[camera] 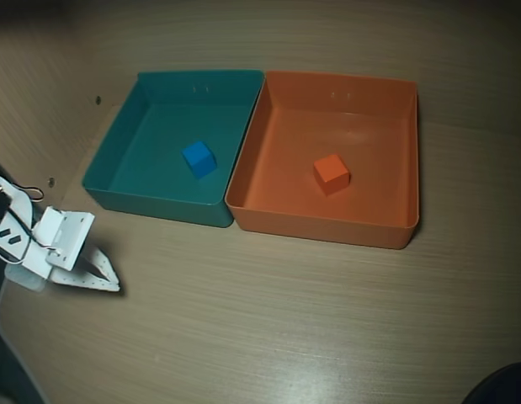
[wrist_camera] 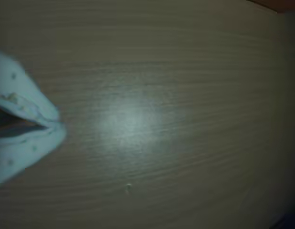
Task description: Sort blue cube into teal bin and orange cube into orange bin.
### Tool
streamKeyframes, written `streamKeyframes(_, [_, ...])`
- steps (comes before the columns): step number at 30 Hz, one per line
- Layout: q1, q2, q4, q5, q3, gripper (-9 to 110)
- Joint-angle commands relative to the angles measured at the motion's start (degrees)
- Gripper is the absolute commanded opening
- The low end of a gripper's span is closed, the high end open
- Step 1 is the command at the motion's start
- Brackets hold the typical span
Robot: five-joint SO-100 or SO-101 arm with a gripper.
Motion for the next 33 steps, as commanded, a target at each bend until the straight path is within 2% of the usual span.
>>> streamKeyframes(1, [-0.44,0.62,-0.09,-0.44,2.02,-4])
streamKeyframes(12, [-0.18,0.62,-4.92,-5.63,3.16,-4])
streamKeyframes(33, [-0.18,0.62,-5.8,-6.68,2.2,-4])
